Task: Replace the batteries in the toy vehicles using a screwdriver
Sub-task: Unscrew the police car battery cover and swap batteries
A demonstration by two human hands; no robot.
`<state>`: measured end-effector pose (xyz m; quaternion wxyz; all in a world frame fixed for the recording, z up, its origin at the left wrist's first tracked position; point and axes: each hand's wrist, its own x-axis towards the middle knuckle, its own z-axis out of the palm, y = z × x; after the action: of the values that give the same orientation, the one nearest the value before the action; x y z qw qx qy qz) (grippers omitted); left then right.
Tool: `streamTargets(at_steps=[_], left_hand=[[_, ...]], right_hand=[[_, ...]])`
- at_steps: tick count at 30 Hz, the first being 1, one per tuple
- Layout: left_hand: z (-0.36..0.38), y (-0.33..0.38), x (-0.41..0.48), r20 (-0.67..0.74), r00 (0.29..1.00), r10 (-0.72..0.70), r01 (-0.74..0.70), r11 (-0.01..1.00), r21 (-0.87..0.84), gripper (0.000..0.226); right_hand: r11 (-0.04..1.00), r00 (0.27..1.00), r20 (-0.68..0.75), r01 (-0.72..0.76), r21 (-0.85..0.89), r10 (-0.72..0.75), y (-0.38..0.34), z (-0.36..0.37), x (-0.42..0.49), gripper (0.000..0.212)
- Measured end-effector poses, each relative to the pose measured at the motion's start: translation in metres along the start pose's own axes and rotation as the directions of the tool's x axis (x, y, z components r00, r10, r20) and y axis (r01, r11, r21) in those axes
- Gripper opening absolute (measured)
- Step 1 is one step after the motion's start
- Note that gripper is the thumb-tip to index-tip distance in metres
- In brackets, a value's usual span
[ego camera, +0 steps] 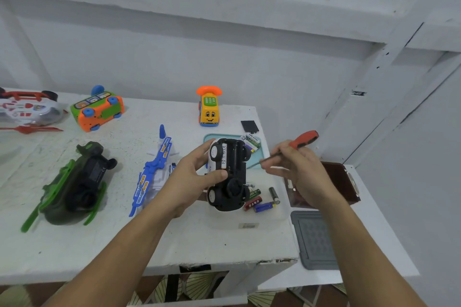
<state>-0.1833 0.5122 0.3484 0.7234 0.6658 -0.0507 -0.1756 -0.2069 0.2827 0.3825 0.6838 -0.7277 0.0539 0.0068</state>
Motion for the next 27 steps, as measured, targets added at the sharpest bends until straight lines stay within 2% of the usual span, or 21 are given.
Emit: streamTargets(at_steps=[4,8,15,18,27], left_hand=[[-0.003,0.0,-0.002,0.053,0.998,-0.017,0.022,0.996,-0.084,0.058],[-0.004,-0.001,-0.004,0.075,0.997,-0.036,0.045,0.991,-0.126,0.064],[-0.001,-0.001,-0.007,0.097,0.994,-0.046,0.062,0.984,-0.166,0.058],[0.0,0.001,-0.008,0.1,0.994,-0.048,0.066,0.981,-0.18,0.048],[0.001,0.004,-0.009,0.092,0.995,-0.048,0.066,0.978,-0.198,0.046]], right_hand=[[0.982,0.987,0.001,0.161,0.094,-0.162,0.013,0.023,-0.008,0.027],[0.957,0.966,0.006,0.255,0.134,-0.258,0.024,0.035,-0.016,0.026],[0.963,0.965,-0.004,0.264,0.05,-0.264,0.031,0.039,-0.019,0.029],[0.955,0.957,0.004,0.288,0.075,-0.289,0.032,0.04,-0.021,0.031],[0.936,0.961,-0.017,0.271,0.225,-0.275,0.026,0.035,-0.027,0.033]])
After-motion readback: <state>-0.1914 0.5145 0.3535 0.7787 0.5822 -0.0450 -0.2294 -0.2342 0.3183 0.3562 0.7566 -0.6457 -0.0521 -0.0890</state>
